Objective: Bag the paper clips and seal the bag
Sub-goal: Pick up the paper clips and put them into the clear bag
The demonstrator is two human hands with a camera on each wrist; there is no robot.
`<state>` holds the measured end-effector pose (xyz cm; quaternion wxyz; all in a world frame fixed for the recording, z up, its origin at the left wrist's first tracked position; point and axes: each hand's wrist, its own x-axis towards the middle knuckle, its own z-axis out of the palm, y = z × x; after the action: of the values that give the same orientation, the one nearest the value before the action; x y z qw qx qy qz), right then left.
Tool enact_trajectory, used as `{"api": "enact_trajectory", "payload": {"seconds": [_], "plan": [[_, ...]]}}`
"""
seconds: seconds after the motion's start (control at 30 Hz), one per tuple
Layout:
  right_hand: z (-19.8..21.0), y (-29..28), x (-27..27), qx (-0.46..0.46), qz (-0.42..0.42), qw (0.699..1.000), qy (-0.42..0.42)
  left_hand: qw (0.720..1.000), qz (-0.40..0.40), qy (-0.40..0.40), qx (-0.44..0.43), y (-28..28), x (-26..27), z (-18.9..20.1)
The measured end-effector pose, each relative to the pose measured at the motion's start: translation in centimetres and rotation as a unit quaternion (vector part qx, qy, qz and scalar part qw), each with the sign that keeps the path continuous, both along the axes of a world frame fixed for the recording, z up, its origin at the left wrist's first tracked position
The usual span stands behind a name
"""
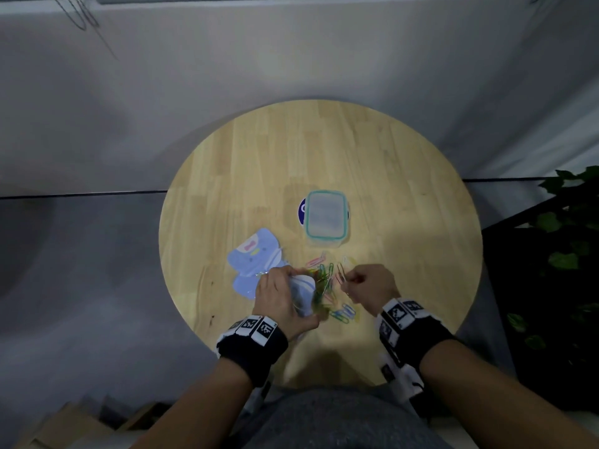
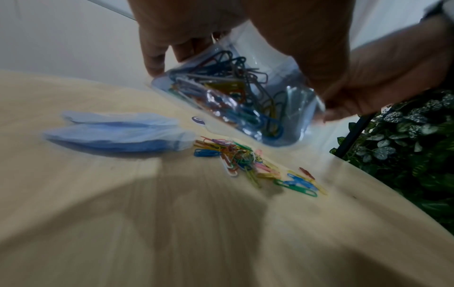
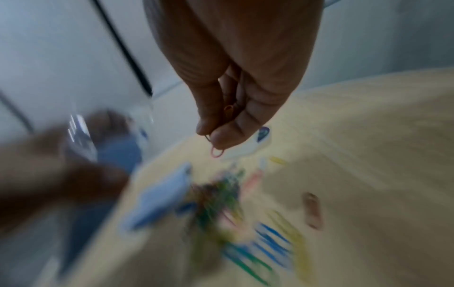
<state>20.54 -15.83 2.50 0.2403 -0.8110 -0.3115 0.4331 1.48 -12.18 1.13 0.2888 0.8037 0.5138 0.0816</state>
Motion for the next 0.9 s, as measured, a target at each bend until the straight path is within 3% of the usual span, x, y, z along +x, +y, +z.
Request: {"api": "enact_trajectory", "payload": {"seconds": [0.1, 0.17, 0.37, 0.57, 0.9], "plan": [[3.6, 1.1, -0.5, 0.089, -0.112, 0.973, 0.183, 1.000, 0.002, -0.027, 0.005, 0.0, 1.0, 0.2], [5.6, 2.1, -1.2, 0.102, -0.098, 0.967, 0.214, 0.998, 0.009, -0.051, 0.019, 0.0, 1.7, 0.4], [6.9, 2.6, -2.7, 0.117, -0.021, 0.985, 0.124, 0.991, 0.025, -0.118, 0.059, 0.6, 2.9, 1.6], [7.5, 1.9, -3.5, 0.111, 0.064, 0.989, 0.070, 0.989, 0.037, -0.129, 0.070, 0.6, 3.1, 2.2], [7.8, 2.4, -2.9, 0.160, 0.049, 0.983, 0.071, 0.983, 0.039, -0.158, 0.089, 0.8, 3.1, 2.7]]}}
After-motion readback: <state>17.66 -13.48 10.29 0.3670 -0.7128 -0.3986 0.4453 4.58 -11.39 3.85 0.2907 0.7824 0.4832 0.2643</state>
